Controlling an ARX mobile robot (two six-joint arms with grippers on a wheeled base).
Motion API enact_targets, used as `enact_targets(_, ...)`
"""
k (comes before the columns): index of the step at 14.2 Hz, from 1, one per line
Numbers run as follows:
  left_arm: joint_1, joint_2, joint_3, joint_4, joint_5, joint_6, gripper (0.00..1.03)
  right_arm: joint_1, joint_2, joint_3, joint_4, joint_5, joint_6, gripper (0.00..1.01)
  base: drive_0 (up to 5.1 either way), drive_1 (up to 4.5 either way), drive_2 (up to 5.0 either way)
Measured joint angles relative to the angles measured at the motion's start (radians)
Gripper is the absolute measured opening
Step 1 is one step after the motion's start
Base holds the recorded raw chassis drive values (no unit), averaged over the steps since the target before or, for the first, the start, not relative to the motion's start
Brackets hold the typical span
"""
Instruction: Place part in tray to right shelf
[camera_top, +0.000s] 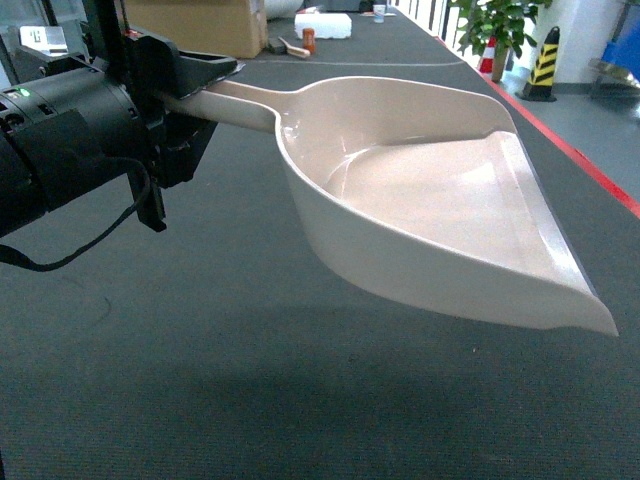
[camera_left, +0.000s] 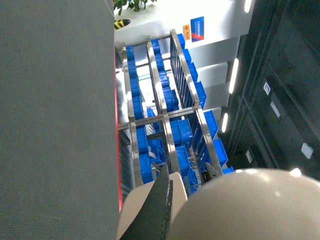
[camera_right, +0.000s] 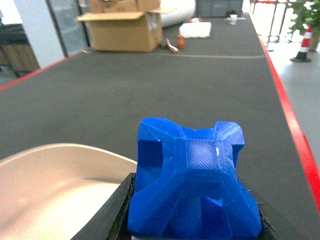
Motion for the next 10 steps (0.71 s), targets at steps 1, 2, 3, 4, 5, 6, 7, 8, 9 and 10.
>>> enact_targets(1, 0.0, 0.0, 0.0, 0.0, -0.002, 0.0, 0.14, 0.091, 0.021, 0.045, -0.002, 0.023, 0.048, 0.47, 0.0, 0.0, 0.0)
enact_targets(2, 0.0, 0.0, 0.0, 0.0, -0.001, 0.0, 0.14, 0.153, 0.057, 0.064, 0.001, 0.052, 0.066, 0.47, 0.0, 0.0, 0.0)
enact_targets(3, 0.0, 0.0, 0.0, 0.0, -0.001, 0.0, 0.14, 0.272, 0.15, 0.098, -0.025, 0.084, 0.109, 0.47, 0.0, 0.0, 0.0)
enact_targets(4, 0.0, 0.0, 0.0, 0.0, -0.001, 0.0, 0.14, 0.389, 0.245, 0.126, -0.037, 0.135, 0.18, 0.57, 0.0, 0.0, 0.0)
enact_targets(5, 0.002, 0.0, 0.0, -0.001, -0.002, 0.003, 0.14, 0.384, 0.234, 0.126, 0.004, 0.185, 0.181, 0.7, 0.0, 0.0, 0.0)
enact_targets(6, 0.001, 0.0, 0.0, -0.001, -0.002, 0.003, 0.14, 0.36, 0.192, 0.111, 0.026, 0.212, 0.17, 0.81, 0.0, 0.0, 0.0)
enact_targets(7, 0.001, 0.0, 0.0, -0.001, -0.002, 0.003, 0.14, 0.327, 0.124, 0.08, 0.039, 0.22, 0.138, 0.94, 0.0, 0.0, 0.0)
enact_targets(8, 0.001, 0.0, 0.0, -0.002, -0.002, 0.004, 0.14, 0.29, 0.048, 0.039, 0.064, 0.234, 0.099, 0.99, 0.0, 0.0, 0.0)
enact_targets(9, 0.001, 0.0, 0.0, -0.002, -0.001, 0.004, 0.14, 0.241, -0.031, -0.014, 0.093, 0.24, 0.041, 0.97, 0.0, 0.0, 0.0)
enact_targets(10, 0.001, 0.0, 0.0, -0.002, -0.001, 0.003, 0.14, 0.189, -0.097, -0.081, 0.143, 0.27, -0.036, 0.98, 0.0, 0.0, 0.0)
